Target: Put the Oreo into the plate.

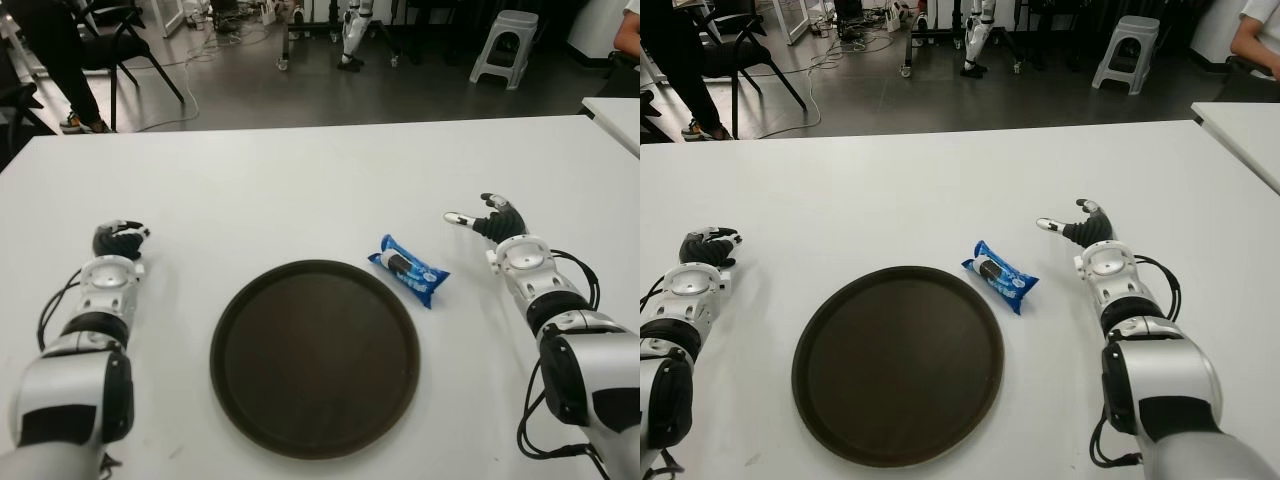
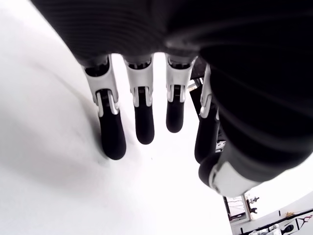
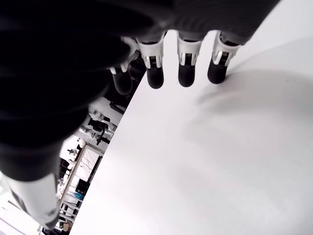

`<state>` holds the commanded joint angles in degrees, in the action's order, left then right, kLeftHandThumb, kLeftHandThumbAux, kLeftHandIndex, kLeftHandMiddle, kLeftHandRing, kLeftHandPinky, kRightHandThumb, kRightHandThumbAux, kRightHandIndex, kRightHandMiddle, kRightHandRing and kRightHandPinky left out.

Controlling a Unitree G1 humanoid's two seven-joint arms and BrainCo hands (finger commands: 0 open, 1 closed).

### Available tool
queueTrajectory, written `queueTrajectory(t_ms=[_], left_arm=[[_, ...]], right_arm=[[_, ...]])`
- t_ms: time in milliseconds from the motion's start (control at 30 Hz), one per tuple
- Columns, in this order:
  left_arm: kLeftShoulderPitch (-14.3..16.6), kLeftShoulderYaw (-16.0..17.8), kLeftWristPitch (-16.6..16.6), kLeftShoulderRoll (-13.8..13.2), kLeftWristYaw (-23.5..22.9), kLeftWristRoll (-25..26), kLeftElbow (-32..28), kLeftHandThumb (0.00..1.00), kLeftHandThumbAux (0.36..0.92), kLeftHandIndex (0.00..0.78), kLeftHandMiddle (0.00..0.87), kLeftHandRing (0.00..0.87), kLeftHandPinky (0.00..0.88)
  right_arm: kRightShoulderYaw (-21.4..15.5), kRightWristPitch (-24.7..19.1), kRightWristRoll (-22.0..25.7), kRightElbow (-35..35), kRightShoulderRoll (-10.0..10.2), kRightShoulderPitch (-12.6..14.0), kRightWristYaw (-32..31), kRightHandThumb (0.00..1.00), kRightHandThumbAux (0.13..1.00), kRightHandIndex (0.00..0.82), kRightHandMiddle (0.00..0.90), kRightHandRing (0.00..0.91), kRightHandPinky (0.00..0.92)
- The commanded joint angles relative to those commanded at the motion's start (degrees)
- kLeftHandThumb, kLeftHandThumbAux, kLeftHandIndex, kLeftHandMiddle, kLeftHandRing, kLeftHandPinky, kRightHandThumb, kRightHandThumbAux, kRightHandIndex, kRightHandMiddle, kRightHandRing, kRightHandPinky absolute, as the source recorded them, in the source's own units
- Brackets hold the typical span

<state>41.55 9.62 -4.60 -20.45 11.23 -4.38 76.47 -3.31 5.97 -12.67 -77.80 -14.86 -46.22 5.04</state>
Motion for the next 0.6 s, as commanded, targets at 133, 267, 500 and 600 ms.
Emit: queueTrajectory(t_ms=[133, 267, 500, 600], left_arm=[[0.07, -0.24, 0.26, -0.08, 0.21, -0.29, 0.06, 0.681, 0.721, 0.399, 0.17, 0.186, 0.165], [0.07, -0.24, 0.27, -0.07, 0.34, -0.34, 0.08, 0.681, 0.721, 0.399, 0.165, 0.178, 0.159], [0.16, 0.0, 0.42, 0.08, 0.6, -0.24, 0.07, 0.68, 0.722, 0.399, 0.159, 0.17, 0.153], [0.14, 0.0, 0.4, 0.11, 0.67, -0.27, 0.08, 0.68, 0.722, 0.399, 0.158, 0.17, 0.157]], right_arm=[[-0.29, 0.29, 0.33, 0.1, 0.13, 0.1, -0.2, 0.0, 0.679, 0.014, 0.0, 0.0, 0.0], [-0.4, 0.36, 0.38, 0.1, 0.09, 0.1, -0.21, 0.0, 0.684, 0.011, 0.0, 0.0, 0.002], [-0.07, 0.21, -0.07, 0.03, -0.06, 0.04, -0.27, 0.0, 0.684, 0.027, 0.007, 0.007, 0.01], [-0.11, 0.11, -0.01, 0.01, -0.09, 0.02, -0.38, 0.0, 0.684, 0.026, 0.006, 0.004, 0.005]])
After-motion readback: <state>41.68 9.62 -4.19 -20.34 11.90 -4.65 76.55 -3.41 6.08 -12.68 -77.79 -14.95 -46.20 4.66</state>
